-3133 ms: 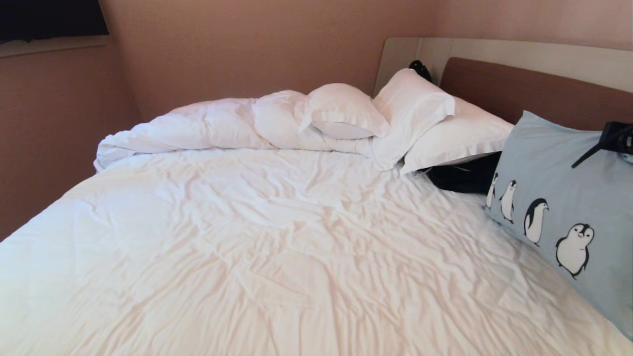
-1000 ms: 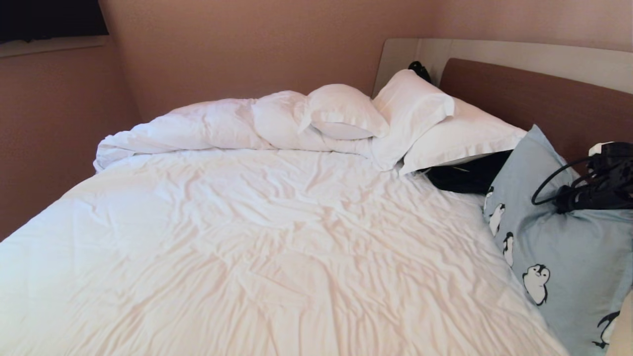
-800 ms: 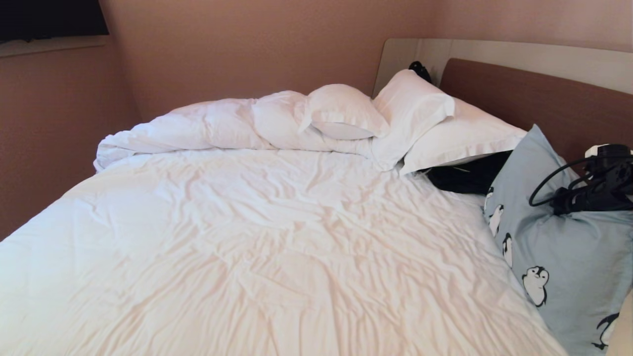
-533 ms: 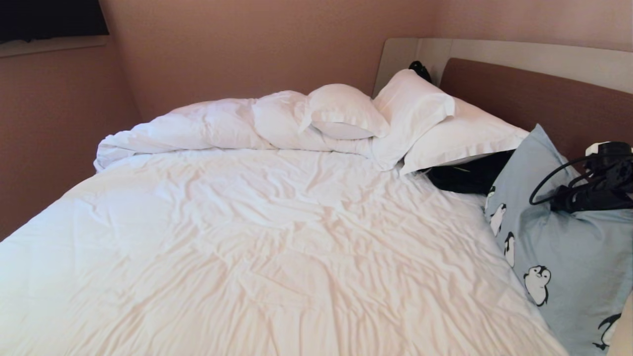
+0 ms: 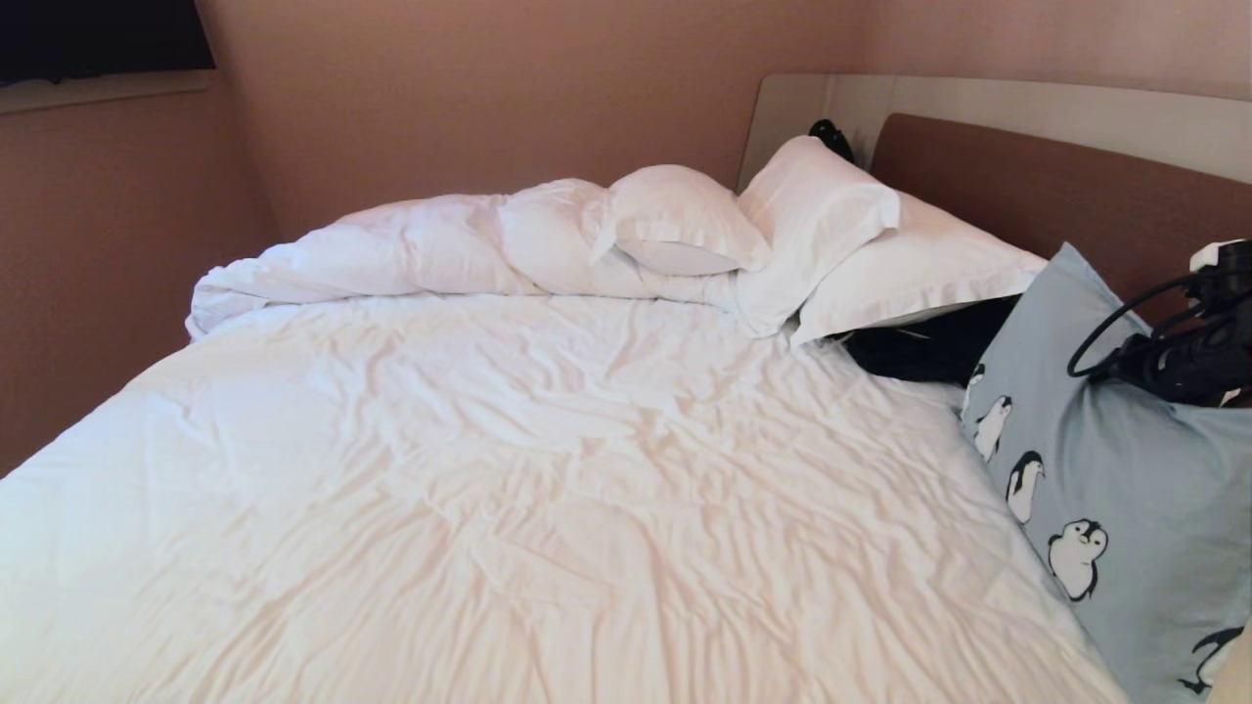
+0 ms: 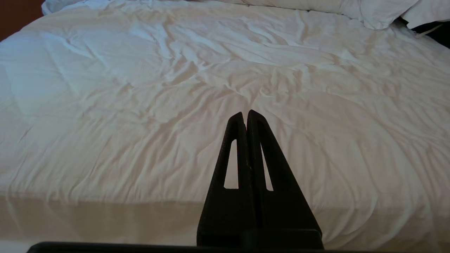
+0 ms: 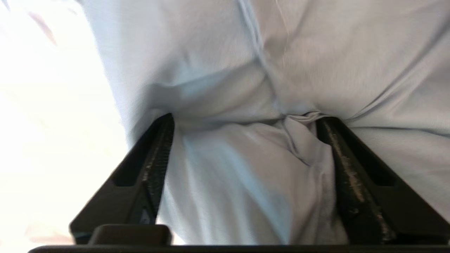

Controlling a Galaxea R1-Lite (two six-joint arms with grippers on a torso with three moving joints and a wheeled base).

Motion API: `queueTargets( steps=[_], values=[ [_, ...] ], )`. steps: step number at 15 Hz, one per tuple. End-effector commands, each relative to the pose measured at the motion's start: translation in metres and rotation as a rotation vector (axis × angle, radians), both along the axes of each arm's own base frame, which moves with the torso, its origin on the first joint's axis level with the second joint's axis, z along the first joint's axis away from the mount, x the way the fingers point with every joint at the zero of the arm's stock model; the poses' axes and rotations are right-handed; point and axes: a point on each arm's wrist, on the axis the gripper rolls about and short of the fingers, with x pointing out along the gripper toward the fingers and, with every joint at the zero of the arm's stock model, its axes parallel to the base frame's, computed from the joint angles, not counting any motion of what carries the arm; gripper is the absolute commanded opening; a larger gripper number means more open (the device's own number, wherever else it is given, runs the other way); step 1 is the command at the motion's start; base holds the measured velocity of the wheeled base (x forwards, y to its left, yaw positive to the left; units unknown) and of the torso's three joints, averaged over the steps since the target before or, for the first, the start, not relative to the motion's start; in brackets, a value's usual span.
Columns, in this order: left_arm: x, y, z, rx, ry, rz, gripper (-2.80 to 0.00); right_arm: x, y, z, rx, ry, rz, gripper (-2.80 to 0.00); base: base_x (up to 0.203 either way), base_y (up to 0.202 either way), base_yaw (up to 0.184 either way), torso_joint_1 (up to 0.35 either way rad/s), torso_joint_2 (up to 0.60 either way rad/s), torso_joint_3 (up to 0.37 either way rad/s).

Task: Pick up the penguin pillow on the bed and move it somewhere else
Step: Place the pillow at the bedside

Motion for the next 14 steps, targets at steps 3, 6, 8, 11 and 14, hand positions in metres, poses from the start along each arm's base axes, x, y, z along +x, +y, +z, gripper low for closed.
queueTargets(
  steps=[3,6,8,11,14],
  values=[
    [0.000,0.000,-0.001,-0.001,0.003,0.000,-2.80,-0.018,0.006,0.037,-0.037,-0.076,-0.017,0.00,0.000,0.000,0.000,0.000,0.00,0.000],
    [0.000,0.000,-0.001,-0.001,0.004,0.000,-2.80,-0.034,0.013,0.062,-0.056,-0.125,-0.032,0.00,0.000,0.000,0.000,0.000,0.00,0.000],
    [0.000,0.000,-0.001,-0.001,0.003,0.000,-2.80,-0.043,0.015,0.075,-0.079,-0.147,-0.056,0.00,0.000,0.000,0.000,0.000,0.00,0.000],
    [0.000,0.000,-0.001,-0.001,0.003,0.000,-2.80,-0.071,0.027,0.106,-0.102,-0.215,-0.075,0.00,0.000,0.000,0.000,0.000,0.00,0.000],
    [0.000,0.000,-0.001,-0.001,0.003,0.000,-2.80,-0.096,0.039,0.123,-0.109,-0.251,-0.072,-2.80,0.000,0.000,0.000,0.000,0.00,0.000]
  ],
)
